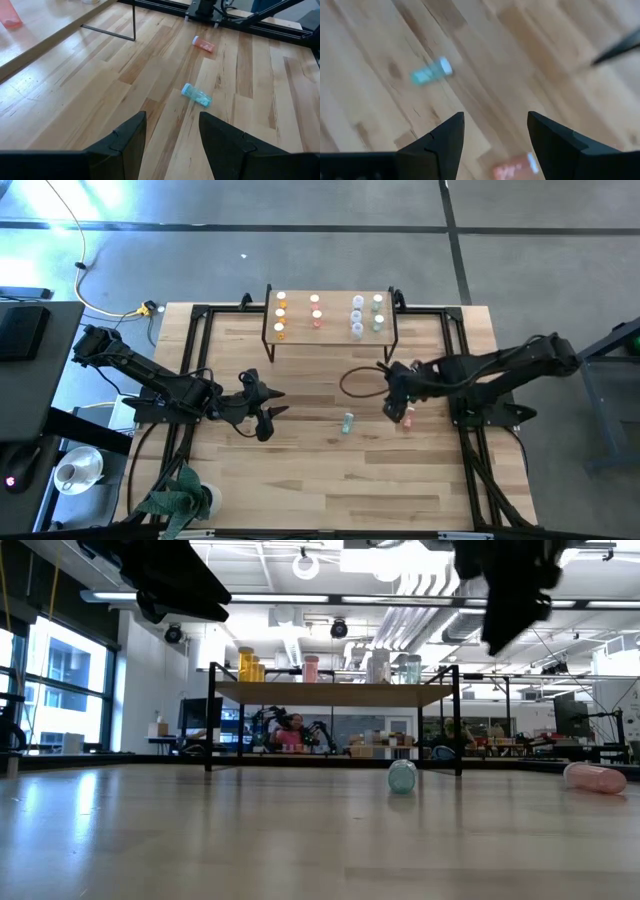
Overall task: Pick and place medicine bottles onto shelf by color
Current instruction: Align the pink pill bottle with the other pink pill bottles on the shelf
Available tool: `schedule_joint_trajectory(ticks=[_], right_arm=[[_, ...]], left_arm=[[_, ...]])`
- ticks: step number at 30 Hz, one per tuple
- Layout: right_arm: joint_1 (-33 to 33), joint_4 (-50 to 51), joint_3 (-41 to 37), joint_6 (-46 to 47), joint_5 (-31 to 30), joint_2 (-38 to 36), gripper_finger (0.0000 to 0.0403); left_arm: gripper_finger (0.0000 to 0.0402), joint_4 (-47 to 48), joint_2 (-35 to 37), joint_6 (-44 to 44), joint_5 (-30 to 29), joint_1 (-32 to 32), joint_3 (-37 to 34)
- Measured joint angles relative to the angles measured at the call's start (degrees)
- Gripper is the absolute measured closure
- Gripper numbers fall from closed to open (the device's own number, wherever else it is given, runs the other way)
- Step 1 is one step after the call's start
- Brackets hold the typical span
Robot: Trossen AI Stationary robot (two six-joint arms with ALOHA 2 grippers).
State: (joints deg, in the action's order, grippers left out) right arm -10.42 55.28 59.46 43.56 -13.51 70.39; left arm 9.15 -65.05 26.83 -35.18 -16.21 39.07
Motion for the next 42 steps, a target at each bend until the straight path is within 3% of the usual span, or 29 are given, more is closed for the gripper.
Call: schedule_joint_trajectory(ticks=[11, 20, 32, 42], right_arm=[[-7.5, -2.1, -13.0, 24.2, 2.8, 0.0, 0.0194], [-10.9, -7.1, -19.9, 35.6, 4.5, 0.0, 0.0194], [-12.3, -7.8, -21.0, 41.5, 2.1, 0.3, 0.0194], [-12.3, -8.9, -21.0, 43.0, 2.9, 6.5, 0.0194]], left_arm=[[0.0229, 0.0, 0.0, 0.0, 0.0, 0.0, 0.0], [0.0229, 0.0, 0.0, 0.0, 0.0, 0.0, 0.0], [0.0229, 0.0, 0.0, 0.0, 0.0, 0.0, 0.0], [0.0229, 0.0, 0.0, 0.0, 0.0, 0.0, 0.0]])
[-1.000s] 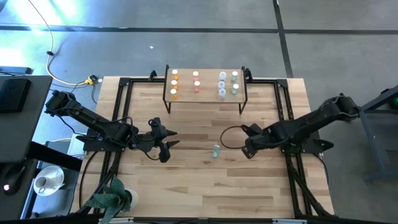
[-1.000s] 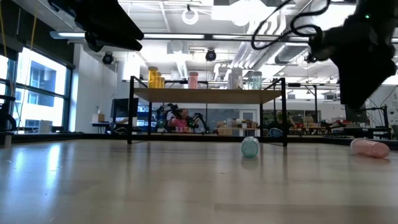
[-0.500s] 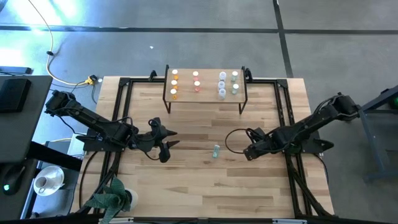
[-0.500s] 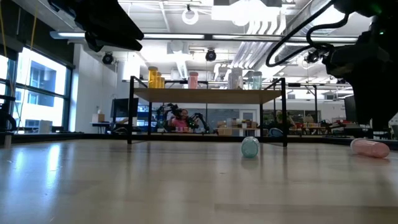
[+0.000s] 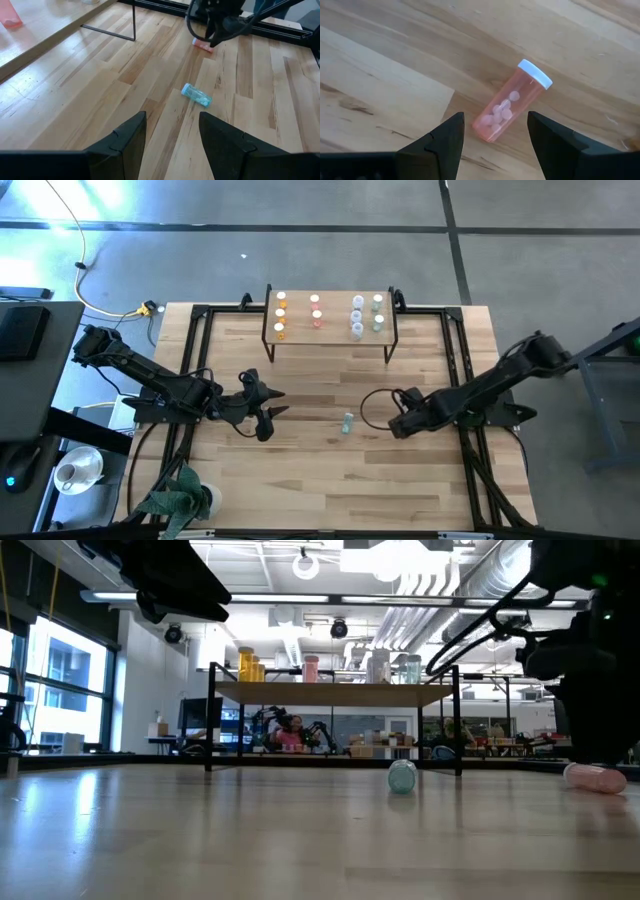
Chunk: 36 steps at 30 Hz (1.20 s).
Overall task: Pick and place medicine bottles onto shelf by color
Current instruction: Align the pink pill bottle with the other pink pill bottles on the shelf
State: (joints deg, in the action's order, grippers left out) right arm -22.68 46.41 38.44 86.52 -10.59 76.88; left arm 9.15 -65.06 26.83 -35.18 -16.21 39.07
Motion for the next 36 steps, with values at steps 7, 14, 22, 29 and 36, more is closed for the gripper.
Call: schedule_joint_trajectory(ticks=[7, 14, 22, 29, 36], right_arm=[[0.0, 0.0, 0.0, -1.1, 0.0, 3.1, 0.0194], [0.0, -0.1, 0.0, -3.0, -0.1, 6.1, 0.0217], [0.0, -0.4, 0.0, -6.0, -0.2, 6.8, 0.0285], [0.0, -4.6, 0.1, -11.8, -1.4, 6.8, 0.0315], [-1.7, -16.8, 0.1, -19.6, -2.9, 5.5, 0.0315]], left_arm=[[0.0229, 0.0, 0.0, 0.0, 0.0, 0.0, 0.0], [0.0229, 0.0, 0.0, 0.0, 0.0, 0.0, 0.0], [0.0229, 0.0, 0.0, 0.0, 0.0, 0.0, 0.0], [0.0229, 0.0, 0.0, 0.0, 0.0, 0.0, 0.0], [0.0229, 0.0, 0.0, 0.0, 0.0, 0.0, 0.0]])
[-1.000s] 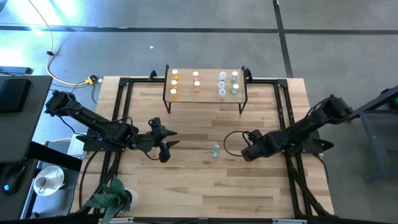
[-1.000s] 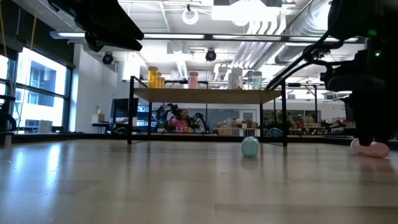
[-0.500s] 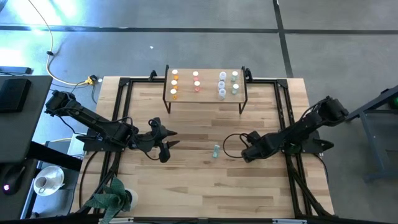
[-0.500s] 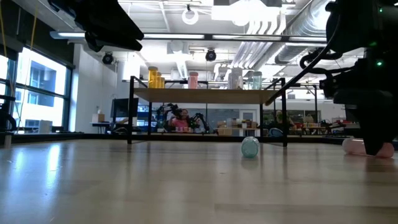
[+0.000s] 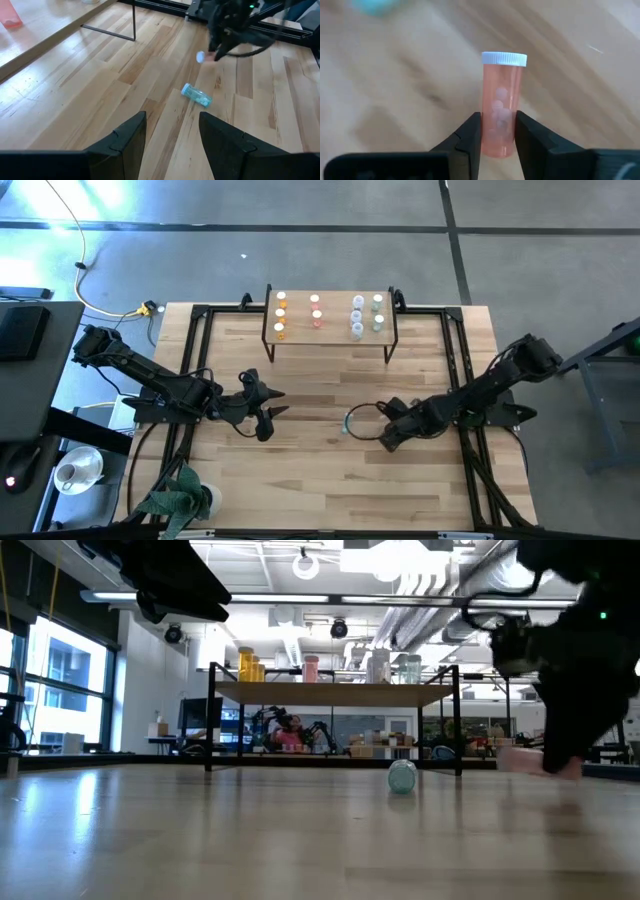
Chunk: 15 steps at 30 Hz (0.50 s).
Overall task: Pick and place medicine bottles onto shelf by color
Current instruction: Align the pink pill bottle with the other pink pill bottles on the shelf
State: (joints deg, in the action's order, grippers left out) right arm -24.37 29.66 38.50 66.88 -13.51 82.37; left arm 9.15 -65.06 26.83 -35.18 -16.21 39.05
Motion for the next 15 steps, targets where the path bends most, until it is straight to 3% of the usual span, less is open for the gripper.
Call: schedule_joint_trajectory(ticks=[7, 15], right_arm=[[-2.8, -21.2, 0.0, -14.6, -5.9, -1.5, 0.0315], [-1.3, -45.5, 0.0, -36.8, -4.1, -1.5, 0.0315]], left_arm=[[0.0229, 0.0, 0.0, 0.0, 0.0, 0.0, 0.0], [0.0229, 0.0, 0.0, 0.0, 0.0, 0.0, 0.0]])
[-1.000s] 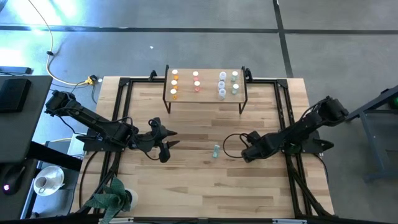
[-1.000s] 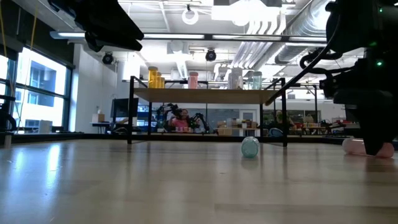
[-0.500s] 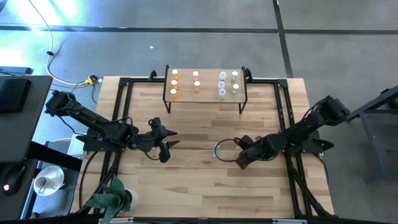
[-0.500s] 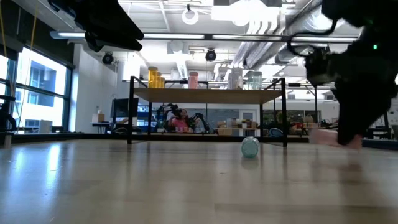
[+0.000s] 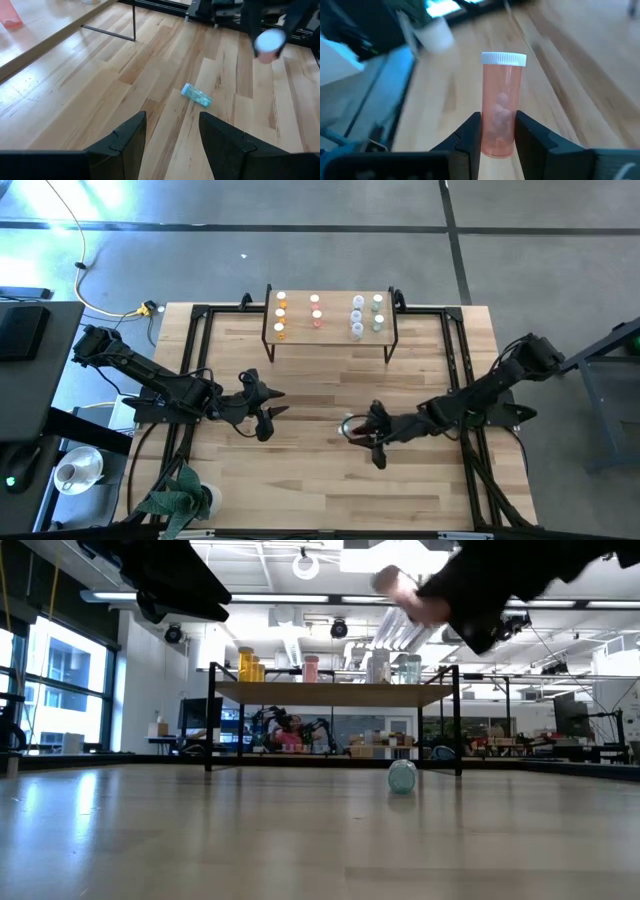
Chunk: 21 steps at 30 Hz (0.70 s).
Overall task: Pick and place medicine bottles onto shelf by color
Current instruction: Align the pink pill bottle with the other pink pill bottles on the shelf
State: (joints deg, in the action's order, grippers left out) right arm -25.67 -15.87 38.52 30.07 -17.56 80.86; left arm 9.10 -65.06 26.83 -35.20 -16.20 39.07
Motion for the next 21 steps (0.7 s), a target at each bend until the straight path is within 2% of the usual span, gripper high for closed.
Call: schedule_joint_trajectory(ticks=[5, 9, 14, 21], right_arm=[[2.9, -10.8, 0.0, -12.4, 1.7, 0.0, 0.0315], [5.8, -18.4, 0.0, -21.4, 4.7, 0.0, 0.0315], [8.7, -25.9, 0.0, -28.0, 11.7, 0.0, 0.0315], [10.4, -29.6, 0.0, -33.8, 18.2, 0.0, 0.0315]], left_arm=[[0.0229, -1.2, -1.2, -1.0, -0.2, 0.0, 0.0], [0.0229, -7.4, -4.6, -5.4, -0.2, 0.0, 0.0], [0.0229, -19.9, -9.3, -13.8, 0.5, 0.1, 0.0], [0.0229, -38.6, -15.8, -24.0, 6.3, 0.1, 0.0]])
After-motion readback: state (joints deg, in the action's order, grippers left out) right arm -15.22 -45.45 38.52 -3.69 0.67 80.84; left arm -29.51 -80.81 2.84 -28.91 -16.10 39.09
